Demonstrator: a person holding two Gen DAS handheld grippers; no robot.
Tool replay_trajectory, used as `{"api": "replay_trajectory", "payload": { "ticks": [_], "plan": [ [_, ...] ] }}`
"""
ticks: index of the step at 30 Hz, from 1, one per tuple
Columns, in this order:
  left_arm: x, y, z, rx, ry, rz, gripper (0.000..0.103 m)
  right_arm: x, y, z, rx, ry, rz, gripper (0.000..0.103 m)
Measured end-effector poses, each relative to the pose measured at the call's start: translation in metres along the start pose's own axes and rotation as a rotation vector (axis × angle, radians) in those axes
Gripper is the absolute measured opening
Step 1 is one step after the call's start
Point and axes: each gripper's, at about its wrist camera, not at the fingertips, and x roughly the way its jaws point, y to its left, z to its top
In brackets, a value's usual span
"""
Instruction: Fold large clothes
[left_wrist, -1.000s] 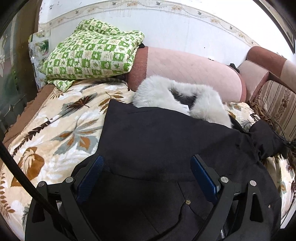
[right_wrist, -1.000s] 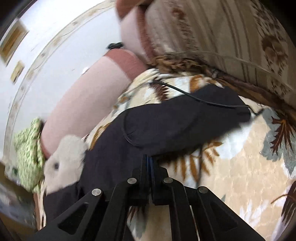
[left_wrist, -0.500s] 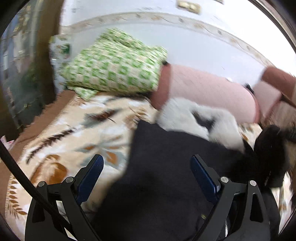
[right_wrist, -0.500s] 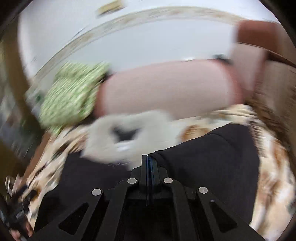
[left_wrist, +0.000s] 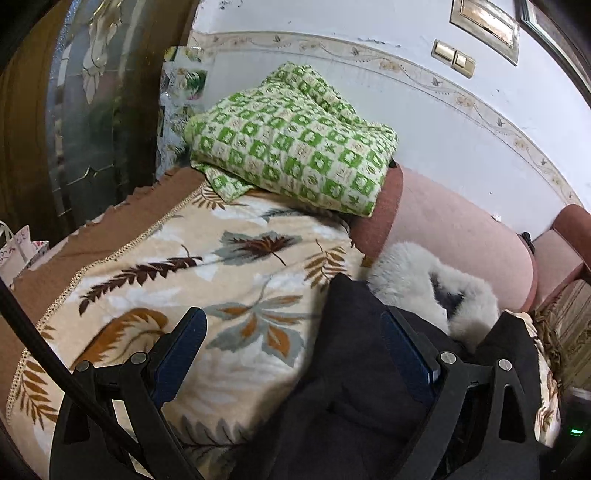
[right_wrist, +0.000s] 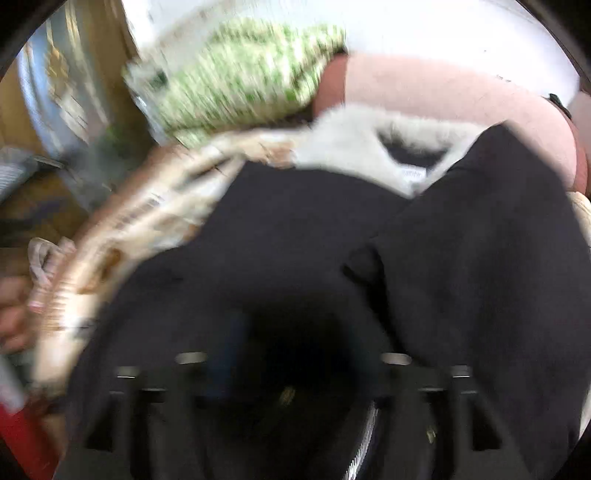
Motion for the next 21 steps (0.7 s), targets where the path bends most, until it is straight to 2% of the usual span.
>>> {"api": "replay_trajectory", "payload": {
  "ticks": [3,4,5,6,8,10,11,12,13,14,18,19,21],
  "plan": [
    [-0.002,-0.004,-0.003,0.016,-0.006,0.007,0.094,-0.075,-0.018,-0.013,0.035,-0.153,-0.036,0.069],
    [-0.003,-0.005,-0.004,0.022,-0.014,0.015,0.094,-0.091,-0.025,-0.014,0.056,-0.197,-0.078,0.061],
    [-0.003,-0.006,-0.003,0.025,-0.019,0.019,0.094,-0.107,-0.040,-0.014,0.087,-0.238,-0.146,0.047],
    [-0.004,-0.006,-0.003,0.030,-0.026,0.027,0.094,-0.117,-0.059,-0.012,0.119,-0.253,-0.231,0.040],
    [-0.004,-0.005,-0.002,0.033,-0.033,0.042,0.094,-0.112,-0.101,-0.005,0.188,-0.222,-0.417,0.022],
    [-0.005,0.000,0.001,0.020,-0.041,0.055,0.094,-0.088,-0.135,0.001,0.221,-0.169,-0.529,0.017],
    [-0.006,0.005,0.003,0.007,-0.045,0.058,0.094,-0.070,-0.145,0.004,0.219,-0.117,-0.524,0.016],
    [-0.006,0.009,0.005,-0.004,-0.049,0.060,0.094,-0.049,-0.152,0.007,0.216,-0.044,-0.477,0.014],
    [-0.008,0.014,0.007,-0.020,-0.057,0.064,0.094,-0.029,-0.153,0.012,0.221,0.009,-0.413,0.004],
    [-0.009,0.019,0.009,-0.032,-0.066,0.070,0.094,-0.017,-0.148,0.017,0.221,0.034,-0.377,0.005],
    [-0.011,0.032,0.015,-0.067,-0.090,0.097,0.094,0.015,-0.090,0.065,0.127,-0.007,-0.234,0.005],
    [-0.010,0.035,0.016,-0.075,-0.088,0.100,0.094,0.031,-0.074,0.083,0.115,0.007,-0.180,0.005],
    [-0.008,0.040,0.018,-0.093,-0.081,0.098,0.094,0.068,-0.046,0.108,0.087,0.046,-0.136,0.005]
  ]
}}
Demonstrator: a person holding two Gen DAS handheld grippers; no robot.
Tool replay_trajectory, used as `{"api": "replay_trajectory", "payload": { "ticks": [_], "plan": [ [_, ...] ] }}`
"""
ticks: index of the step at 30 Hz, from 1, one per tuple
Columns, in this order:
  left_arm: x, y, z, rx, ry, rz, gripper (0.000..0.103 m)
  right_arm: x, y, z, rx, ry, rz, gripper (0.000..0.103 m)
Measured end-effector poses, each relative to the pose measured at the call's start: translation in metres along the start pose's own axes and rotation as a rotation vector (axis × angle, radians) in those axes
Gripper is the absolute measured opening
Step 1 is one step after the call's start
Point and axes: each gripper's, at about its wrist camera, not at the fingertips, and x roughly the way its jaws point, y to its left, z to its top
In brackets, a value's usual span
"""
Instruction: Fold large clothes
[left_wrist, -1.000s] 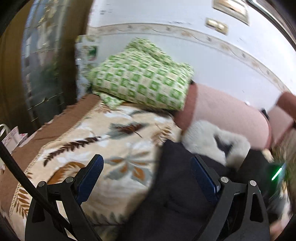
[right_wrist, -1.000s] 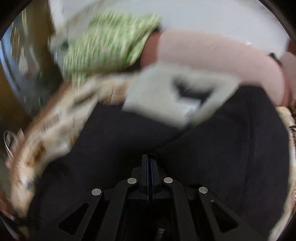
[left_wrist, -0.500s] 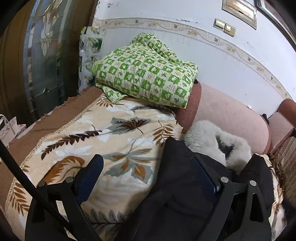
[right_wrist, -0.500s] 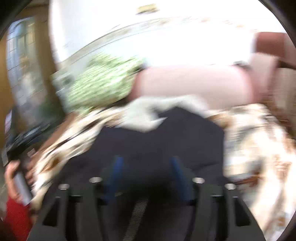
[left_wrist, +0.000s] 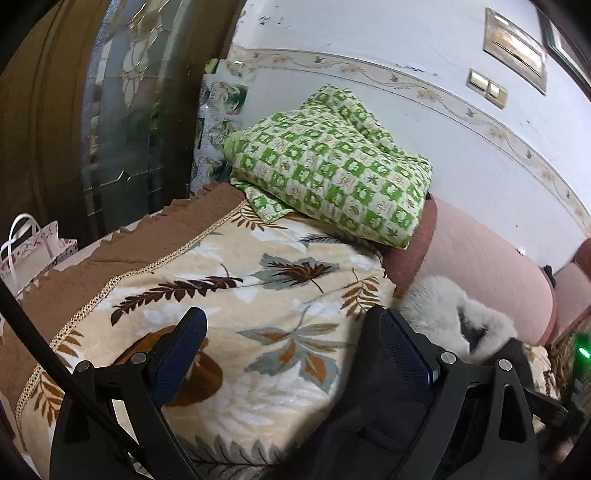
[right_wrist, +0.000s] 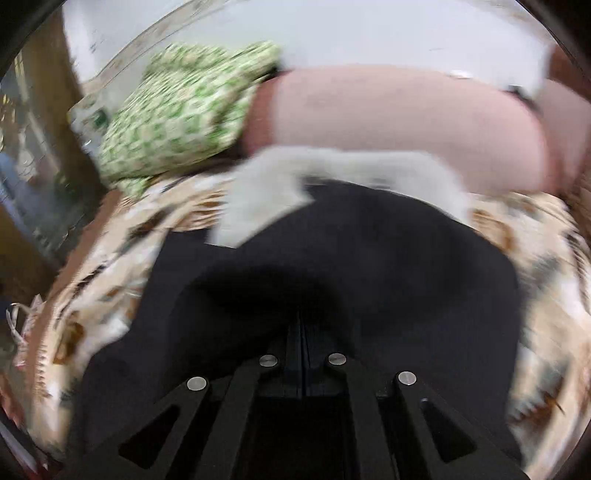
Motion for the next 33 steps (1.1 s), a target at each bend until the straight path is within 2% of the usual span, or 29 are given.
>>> {"api": "replay_trajectory", "payload": {
  "ticks": [2,4,5,7,9,10,12,13,14,15,16,17,20,24,27,28,30,31,33],
  "plan": [
    [0.002,0.004,0.002,-0.015,0.005,-0.007,0.094,0.028,0.029,0.014,-0.027,0.017,0.014,0.005],
    [0.002,0.007,0.003,-0.018,-0.001,0.001,0.094,0.066,0.058,0.027,-0.008,0.066,0.091,0.005],
    [0.003,0.009,0.005,-0.019,-0.006,0.007,0.094,0.079,0.068,0.029,0.009,0.081,0.131,0.005],
    [0.005,0.011,0.007,-0.020,-0.006,0.007,0.094,0.100,0.089,0.025,0.023,0.102,0.153,0.005],
    [0.011,0.012,0.007,-0.020,0.005,-0.001,0.094,0.111,0.104,0.016,0.025,0.124,0.140,0.006],
    [0.015,0.011,0.006,-0.016,0.017,-0.008,0.094,0.108,0.104,0.015,0.025,0.115,0.130,0.006],
    [0.025,0.007,0.003,-0.001,0.061,-0.025,0.094,0.091,0.100,0.014,0.037,0.095,0.167,0.009],
    [0.030,0.005,0.001,0.004,0.083,-0.038,0.094,0.078,0.094,0.015,0.047,0.082,0.197,0.017],
    [0.036,0.001,-0.002,0.009,0.115,-0.063,0.094,0.061,0.084,0.014,0.057,0.063,0.214,0.034],
    [0.042,-0.004,-0.006,0.016,0.147,-0.086,0.094,0.045,0.075,0.014,0.064,0.039,0.214,0.042],
    [0.045,-0.007,-0.009,0.020,0.165,-0.100,0.094,0.020,0.055,0.009,0.075,-0.004,0.203,0.059],
    [0.050,-0.012,-0.013,0.027,0.194,-0.130,0.094,0.006,0.042,0.007,0.080,-0.024,0.185,0.070],
    [0.060,-0.026,-0.024,0.048,0.256,-0.185,0.094,-0.048,-0.021,-0.014,0.085,-0.101,0.029,0.083],
    [0.075,-0.047,-0.036,0.066,0.321,-0.279,0.094,-0.082,-0.107,-0.056,0.156,-0.067,-0.155,0.086],
    [0.088,-0.063,-0.043,0.079,0.348,-0.319,0.094,-0.092,-0.162,-0.089,0.299,-0.026,-0.174,0.086],
    [0.094,-0.070,-0.046,0.098,0.353,-0.300,0.094,-0.091,-0.175,-0.097,0.341,-0.019,-0.170,0.086],
    [0.109,-0.081,-0.057,0.156,0.358,-0.189,0.094,-0.087,-0.189,-0.109,0.395,-0.008,-0.169,0.086],
    [0.121,-0.088,-0.067,0.204,0.379,-0.109,0.091,-0.082,-0.193,-0.111,0.408,0.001,-0.160,0.086],
    [0.139,-0.091,-0.081,0.242,0.438,-0.056,0.086,-0.071,-0.196,-0.113,0.414,0.022,-0.148,0.086]
  ]
}}
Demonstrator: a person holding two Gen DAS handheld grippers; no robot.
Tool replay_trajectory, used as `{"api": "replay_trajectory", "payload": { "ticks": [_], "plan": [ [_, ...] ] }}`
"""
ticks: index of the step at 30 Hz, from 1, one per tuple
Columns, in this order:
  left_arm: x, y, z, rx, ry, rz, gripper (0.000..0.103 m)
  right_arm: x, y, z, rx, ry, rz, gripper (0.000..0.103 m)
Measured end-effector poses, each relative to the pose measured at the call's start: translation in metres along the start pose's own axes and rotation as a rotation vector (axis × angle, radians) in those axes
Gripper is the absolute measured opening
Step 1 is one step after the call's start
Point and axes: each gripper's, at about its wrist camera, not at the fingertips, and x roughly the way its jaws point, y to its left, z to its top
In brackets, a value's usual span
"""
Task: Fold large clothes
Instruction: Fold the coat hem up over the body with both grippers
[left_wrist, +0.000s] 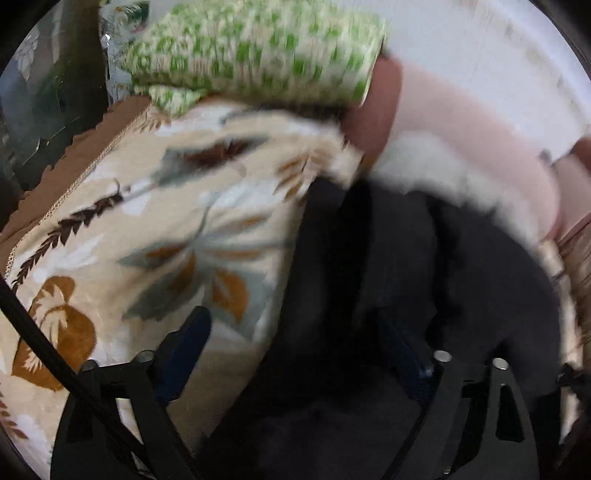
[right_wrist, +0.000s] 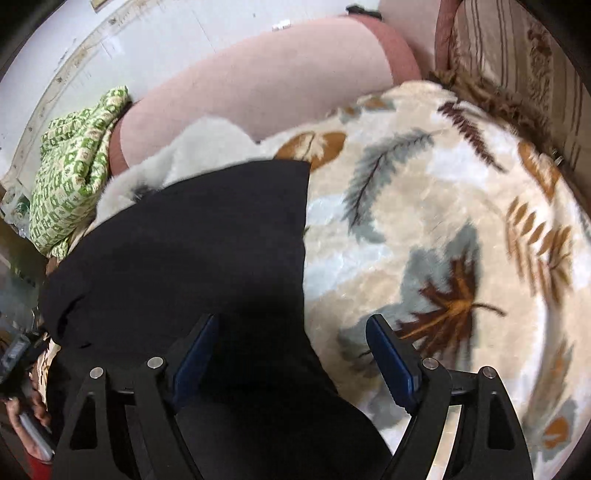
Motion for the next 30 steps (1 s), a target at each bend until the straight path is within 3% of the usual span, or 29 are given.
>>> {"api": "replay_trajectory", "payload": {
  "ticks": [2,5,8,10,13,16,19,21,23,25,30],
  "plan": [
    [0.008,0.002,-0.003,-0.008,0.024,-0.002,0.085,0.012,0.001,-0.001,-0.001,0.020,0.001,0.086],
    [-0.011,0.000,-0.002,0.006,0.010,-0.017,0.082,0.028,0.001,-0.004,0.058,0.048,0.032,0.086],
    [-0.045,0.009,-0.006,0.009,-0.003,-0.158,0.082,0.015,-0.006,-0.010,0.079,0.067,0.083,0.086],
    [-0.059,0.016,-0.013,0.012,0.001,-0.204,0.084,-0.001,-0.012,-0.017,0.047,0.071,0.082,0.086],
    [-0.074,0.032,-0.025,0.006,0.021,-0.227,0.086,-0.032,-0.031,-0.034,0.008,0.069,0.060,0.086],
    [-0.069,0.051,-0.042,-0.005,0.099,-0.247,0.086,-0.046,-0.053,-0.055,-0.003,0.105,0.044,0.086],
    [-0.059,0.067,-0.060,-0.023,0.175,-0.285,0.086,-0.048,-0.069,-0.079,0.043,0.172,0.145,0.086],
    [-0.049,0.080,-0.077,-0.082,0.244,-0.347,0.085,-0.045,-0.076,-0.101,0.105,0.227,0.261,0.086],
    [-0.045,0.086,-0.088,-0.126,0.292,-0.415,0.078,-0.047,-0.076,-0.114,0.117,0.229,0.306,0.086],
    [-0.049,0.091,-0.099,-0.148,0.299,-0.466,0.071,-0.055,-0.069,-0.119,0.082,0.223,0.316,0.085],
    [-0.076,0.092,-0.131,-0.128,0.271,-0.558,0.071,-0.071,-0.064,-0.139,0.124,0.224,0.431,0.083]
  ]
}}
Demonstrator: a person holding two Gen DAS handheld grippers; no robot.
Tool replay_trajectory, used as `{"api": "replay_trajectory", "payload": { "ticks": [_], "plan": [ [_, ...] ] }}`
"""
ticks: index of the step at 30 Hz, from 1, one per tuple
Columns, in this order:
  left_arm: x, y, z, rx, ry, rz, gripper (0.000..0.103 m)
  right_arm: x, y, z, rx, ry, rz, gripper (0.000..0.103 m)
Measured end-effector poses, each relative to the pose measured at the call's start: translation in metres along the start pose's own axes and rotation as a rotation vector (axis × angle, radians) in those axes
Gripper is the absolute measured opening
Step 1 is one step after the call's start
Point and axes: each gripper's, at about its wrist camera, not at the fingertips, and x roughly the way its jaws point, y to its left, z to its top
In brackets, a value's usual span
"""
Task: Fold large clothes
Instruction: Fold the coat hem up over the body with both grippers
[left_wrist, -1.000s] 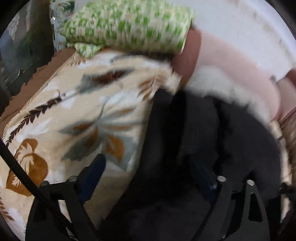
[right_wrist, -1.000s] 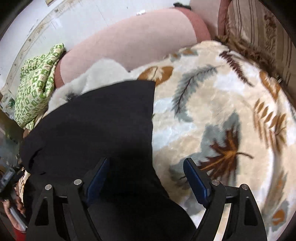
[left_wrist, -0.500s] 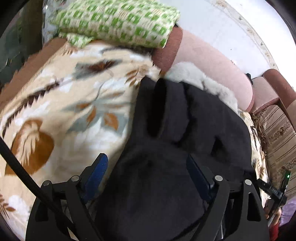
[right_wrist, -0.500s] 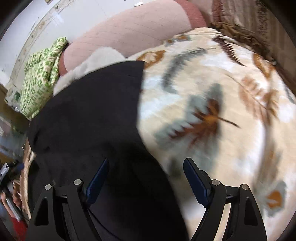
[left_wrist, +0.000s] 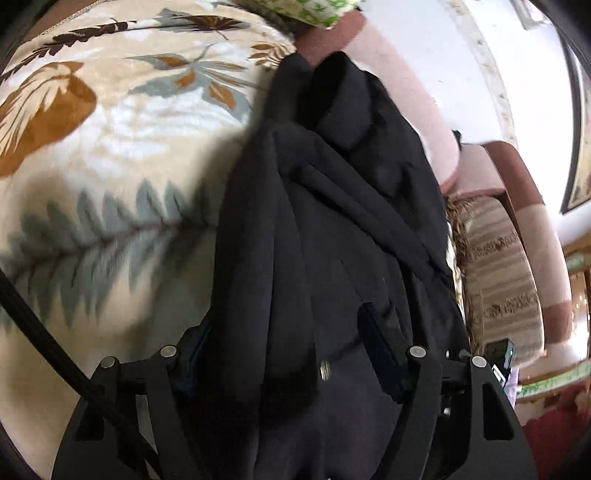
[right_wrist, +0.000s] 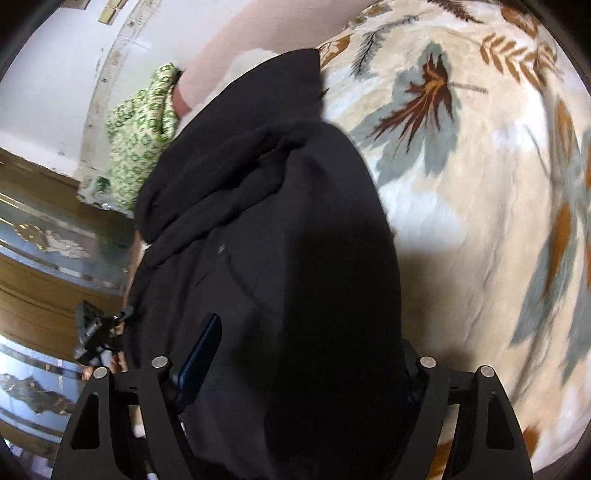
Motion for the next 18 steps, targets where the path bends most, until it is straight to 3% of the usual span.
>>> {"api": "replay_trajectory", "payload": {
  "ticks": [6,9,12,17,18],
  "plan": [
    [-0.006,0.003,-0.043,0.013,0.006,-0.071,0.071,-0.010,0.004,-0.032,0.006,0.006,0.039,0.074],
    [-0.004,0.006,-0.050,0.013,0.002,-0.059,0.072,-0.011,0.011,-0.043,-0.024,0.003,0.038,0.073],
    [-0.004,0.003,-0.052,0.013,-0.003,-0.091,0.090,-0.001,0.020,-0.054,-0.049,0.010,0.010,0.073],
    [0.000,-0.010,-0.065,0.052,-0.042,-0.005,0.090,0.012,0.030,-0.066,-0.099,-0.046,-0.078,0.071],
    [-0.001,-0.012,-0.067,0.048,-0.047,0.004,0.083,0.012,0.031,-0.066,-0.091,-0.064,-0.089,0.066]
  ]
}}
